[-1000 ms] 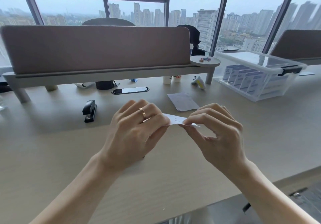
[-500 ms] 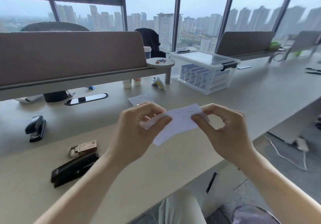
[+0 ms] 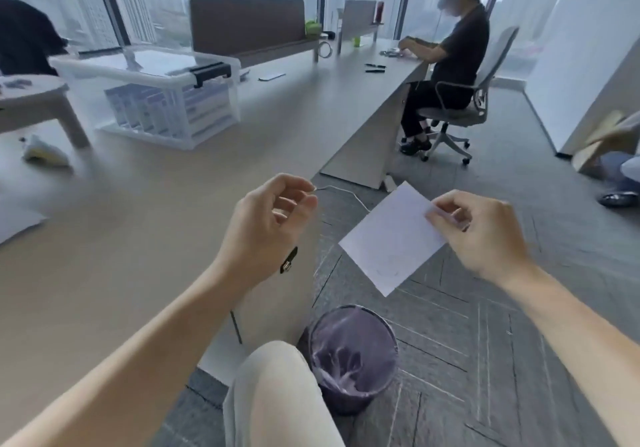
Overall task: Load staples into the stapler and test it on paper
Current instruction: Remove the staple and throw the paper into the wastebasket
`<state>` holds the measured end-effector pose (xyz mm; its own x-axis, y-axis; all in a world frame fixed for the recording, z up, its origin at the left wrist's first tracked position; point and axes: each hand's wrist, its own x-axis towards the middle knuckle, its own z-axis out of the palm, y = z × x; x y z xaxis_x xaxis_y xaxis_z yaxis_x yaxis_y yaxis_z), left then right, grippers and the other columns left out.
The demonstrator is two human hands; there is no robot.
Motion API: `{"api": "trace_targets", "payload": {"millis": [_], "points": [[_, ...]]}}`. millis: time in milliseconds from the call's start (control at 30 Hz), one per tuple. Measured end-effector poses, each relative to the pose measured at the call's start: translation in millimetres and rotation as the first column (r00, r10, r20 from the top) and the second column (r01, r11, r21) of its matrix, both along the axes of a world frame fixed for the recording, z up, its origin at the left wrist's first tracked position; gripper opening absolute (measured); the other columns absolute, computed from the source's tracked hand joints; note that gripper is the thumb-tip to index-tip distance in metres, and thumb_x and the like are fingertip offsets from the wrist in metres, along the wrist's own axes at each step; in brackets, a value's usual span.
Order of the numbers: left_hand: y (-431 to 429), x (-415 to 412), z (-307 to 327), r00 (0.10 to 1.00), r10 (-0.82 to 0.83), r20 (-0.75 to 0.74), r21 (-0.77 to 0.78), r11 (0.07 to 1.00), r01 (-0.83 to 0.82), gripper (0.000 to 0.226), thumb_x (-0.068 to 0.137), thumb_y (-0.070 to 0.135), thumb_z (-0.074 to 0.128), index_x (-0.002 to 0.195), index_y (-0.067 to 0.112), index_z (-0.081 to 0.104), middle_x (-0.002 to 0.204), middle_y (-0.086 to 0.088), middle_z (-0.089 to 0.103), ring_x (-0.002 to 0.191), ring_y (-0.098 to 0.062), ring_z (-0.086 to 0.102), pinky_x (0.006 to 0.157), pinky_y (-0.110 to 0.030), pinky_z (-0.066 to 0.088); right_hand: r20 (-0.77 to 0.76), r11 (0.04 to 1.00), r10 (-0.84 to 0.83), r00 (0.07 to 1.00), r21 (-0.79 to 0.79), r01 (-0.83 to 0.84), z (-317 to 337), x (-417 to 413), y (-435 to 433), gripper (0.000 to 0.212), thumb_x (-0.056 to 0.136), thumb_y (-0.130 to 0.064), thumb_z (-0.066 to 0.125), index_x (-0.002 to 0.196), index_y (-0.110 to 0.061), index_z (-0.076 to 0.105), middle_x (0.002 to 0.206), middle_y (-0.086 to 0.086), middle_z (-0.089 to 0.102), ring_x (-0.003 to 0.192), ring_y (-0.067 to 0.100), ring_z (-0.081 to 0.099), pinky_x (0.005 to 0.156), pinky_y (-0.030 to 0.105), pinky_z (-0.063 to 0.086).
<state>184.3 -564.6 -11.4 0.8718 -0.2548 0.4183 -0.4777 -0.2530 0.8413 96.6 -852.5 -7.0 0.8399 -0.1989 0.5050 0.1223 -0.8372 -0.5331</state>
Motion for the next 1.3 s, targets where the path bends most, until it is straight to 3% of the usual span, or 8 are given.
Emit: {"api": "trace_targets", "payload": {"millis": [67, 167, 333, 733, 900, 1033, 1167, 1300], "points": [[-26, 11, -23, 0.998, -0.044, -0.037, 0.034, 0.998, 0.045, 0.005, 0.097, 0.026, 0.07, 0.099, 0.029, 0.073, 0.09, 0.015, 0.073, 0.074, 0.0, 0.062, 0.066, -0.012, 0.047, -0.105, 0.997, -0.073, 0.992, -0.02, 0.071, -45, 3, -25, 0.009, 0.093, -0.02, 0.077, 0.085, -0.024, 0.075, 0.073, -0.009, 0.071, 0.061, 0.01, 0.061, 0.059, 0.017, 0.045], [-60, 29, -61, 0.99, -0.101, -0.101, 0.096, 0.989, 0.111, 0.005, 0.097, 0.025, 0.069, 0.099, 0.027, 0.074, 0.091, 0.013, 0.074, 0.075, -0.002, 0.062, 0.067, -0.013, 0.046, -0.219, 0.991, -0.134, 0.966, -0.05, 0.126, -112, 16, -47, 0.008, 0.094, -0.019, 0.075, 0.087, -0.023, 0.075, 0.075, -0.009, 0.071, 0.064, 0.001, 0.06, 0.061, 0.026, 0.048], [-90, 65, -115, 0.974, -0.121, -0.191, 0.106, 0.984, 0.143, 0.006, 0.099, 0.025, 0.069, 0.102, 0.025, 0.073, 0.091, 0.013, 0.074, 0.078, -0.002, 0.063, 0.072, -0.014, 0.049, -0.384, 0.977, -0.207, 0.9, -0.032, 0.211, -217, 44, -57, 0.006, 0.097, -0.027, 0.07, 0.091, -0.026, 0.073, 0.084, -0.007, 0.076, 0.074, 0.019, 0.071, 0.069, 0.039, 0.059], [-71, 94, -198, 0.961, -0.085, -0.262, -0.027, 0.996, 0.081, 0.01, 0.094, 0.022, 0.069, 0.102, 0.017, 0.073, 0.09, 0.006, 0.073, 0.082, -0.008, 0.066, 0.075, -0.024, 0.056, -0.732, 0.986, -0.151, 0.665, -0.061, 0.157, -405, 73, -20, 0.01, 0.098, -0.026, 0.065, 0.103, -0.019, 0.069, 0.102, 0.002, 0.074, 0.093, 0.03, 0.069, 0.074, 0.038, 0.055], [-64, 96, -205, 0.948, -0.071, -0.311, -0.023, 0.997, 0.067, 0.008, 0.093, 0.026, 0.069, 0.1, 0.026, 0.073, 0.09, 0.009, 0.073, 0.084, -0.009, 0.067, 0.078, -0.025, 0.056, -0.73, 0.988, -0.144, 0.669, -0.063, 0.145, -403, 59, -20, 0.014, 0.098, -0.029, 0.066, 0.108, -0.019, 0.069, 0.103, 0.0, 0.074, 0.092, 0.027, 0.07, 0.075, 0.04, 0.058], [-64, 82, -174, 0.962, -0.104, -0.253, -0.071, 0.993, 0.089, 0.01, 0.094, 0.017, 0.071, 0.104, 0.016, 0.071, 0.092, 0.005, 0.072, 0.081, -0.005, 0.065, 0.075, -0.02, 0.055, -0.652, 0.978, -0.149, 0.744, 0.013, 0.208, -364, 55, -34, 0.014, 0.094, -0.023, 0.072, 0.108, -0.022, 0.073, 0.1, -0.004, 0.077, 0.088, 0.021, 0.072, 0.077, 0.039, 0.06], [-49, 62, -112, 0.98, -0.106, -0.169, -0.016, 0.994, 0.105, 0.01, 0.097, 0.017, 0.071, 0.107, 0.019, 0.072, 0.097, 0.006, 0.074, 0.081, -0.006, 0.065, 0.072, -0.02, 0.053, -0.507, 0.983, -0.105, 0.855, 0.077, 0.166, -284, 64, -39, 0.012, 0.095, -0.018, 0.073, 0.106, -0.022, 0.075, 0.094, -0.005, 0.077, 0.082, 0.014, 0.071, 0.076, 0.04, 0.062], [-17, 41, -39, 0.998, -0.032, -0.05, -0.04, 0.999, 0.03, 0.013, 0.096, 0.018, 0.071, 0.106, 0.026, 0.072, 0.097, 0.006, 0.073, 0.082, -0.011, 0.065, 0.075, -0.03, 0.053, -0.225, 0.996, 0.0, 0.974, 0.082, 0.019, -168, 83, -12, 0.014, 0.092, -0.013, 0.077, 0.105, -0.018, 0.075, 0.087, -0.008, 0.074, 0.078, 0.008, 0.071, 0.068, 0.02, 0.059]]}}
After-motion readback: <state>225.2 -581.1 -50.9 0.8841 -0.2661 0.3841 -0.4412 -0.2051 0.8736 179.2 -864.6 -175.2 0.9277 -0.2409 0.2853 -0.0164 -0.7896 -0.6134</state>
